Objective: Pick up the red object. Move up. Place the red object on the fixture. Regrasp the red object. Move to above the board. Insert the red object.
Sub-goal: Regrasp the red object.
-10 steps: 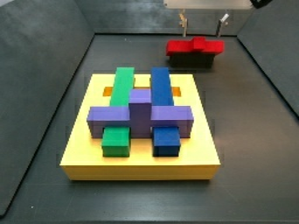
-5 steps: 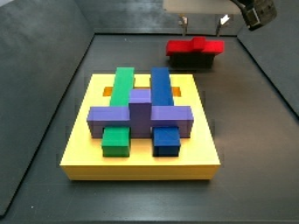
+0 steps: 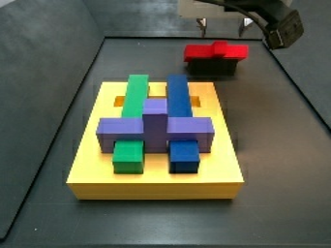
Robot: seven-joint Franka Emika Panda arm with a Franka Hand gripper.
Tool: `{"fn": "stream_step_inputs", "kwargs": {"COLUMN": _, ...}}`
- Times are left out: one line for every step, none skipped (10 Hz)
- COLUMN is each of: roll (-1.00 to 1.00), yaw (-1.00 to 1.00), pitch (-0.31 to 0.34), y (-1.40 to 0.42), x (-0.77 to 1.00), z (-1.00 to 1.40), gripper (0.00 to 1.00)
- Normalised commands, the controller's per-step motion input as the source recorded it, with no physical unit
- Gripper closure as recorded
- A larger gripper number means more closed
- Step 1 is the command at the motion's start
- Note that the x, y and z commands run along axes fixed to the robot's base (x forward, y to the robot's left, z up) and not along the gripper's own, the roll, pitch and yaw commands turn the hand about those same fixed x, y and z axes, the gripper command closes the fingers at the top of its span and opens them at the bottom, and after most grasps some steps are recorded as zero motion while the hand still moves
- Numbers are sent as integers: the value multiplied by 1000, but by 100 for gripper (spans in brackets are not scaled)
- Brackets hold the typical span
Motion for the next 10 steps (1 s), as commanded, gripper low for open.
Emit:
{"fn": "stream_step_inputs", "kwargs": {"roll": 1000, "yaw": 357, "pitch": 0, "y": -89, "x": 97, "z": 0, "gripper": 0}}
{"fn": "stream_step_inputs", "kwargs": {"roll": 1000, "yaw": 480, "pitch": -49, "y": -71, "x": 137, "z": -131, "gripper": 0}}
{"fn": "stream_step_inputs", "kwargs": {"roll": 977, "yaw": 506, "pitch": -26, "y": 0, "x": 280, "z": -94, "gripper": 0}}
{"fn": "stream_step_inputs", "kwargs": {"roll": 923, "yaw": 540, "pitch": 0, "y": 0, "x": 277, "z": -117, "gripper": 0}}
{"fn": "stream_step_inputs", "kwargs": {"roll": 726, "yaw": 609, "pitch": 0, "y": 0, "x": 243, "z": -203, "gripper": 0}}
{"fn": "stream_step_inputs", "kwargs": {"roll": 577, "yaw": 620, "pitch": 0, "y": -43, "x": 274, "z": -197, "gripper": 0}}
{"fn": "stream_step_inputs", "kwargs": {"roll": 117, "yaw": 6, "pitch": -6, "y": -34, "x": -11, "z": 0, "gripper": 0}}
{"fn": "stream_step_inputs", "kwargs": {"roll": -9, "yaw": 0, "pitch": 0, "y": 0, "x": 0, "z": 0, "gripper": 0}}
{"fn": "stream_step_inputs", "kwargs": {"roll": -74, "yaw": 0, "pitch": -14, "y": 46, "x": -171, "z": -349, "gripper": 0}}
{"fn": "stream_step_inputs", "kwargs": {"roll": -217, "yaw": -94, "pitch": -89, "y": 0, "x": -309, "z": -589, "gripper": 0}}
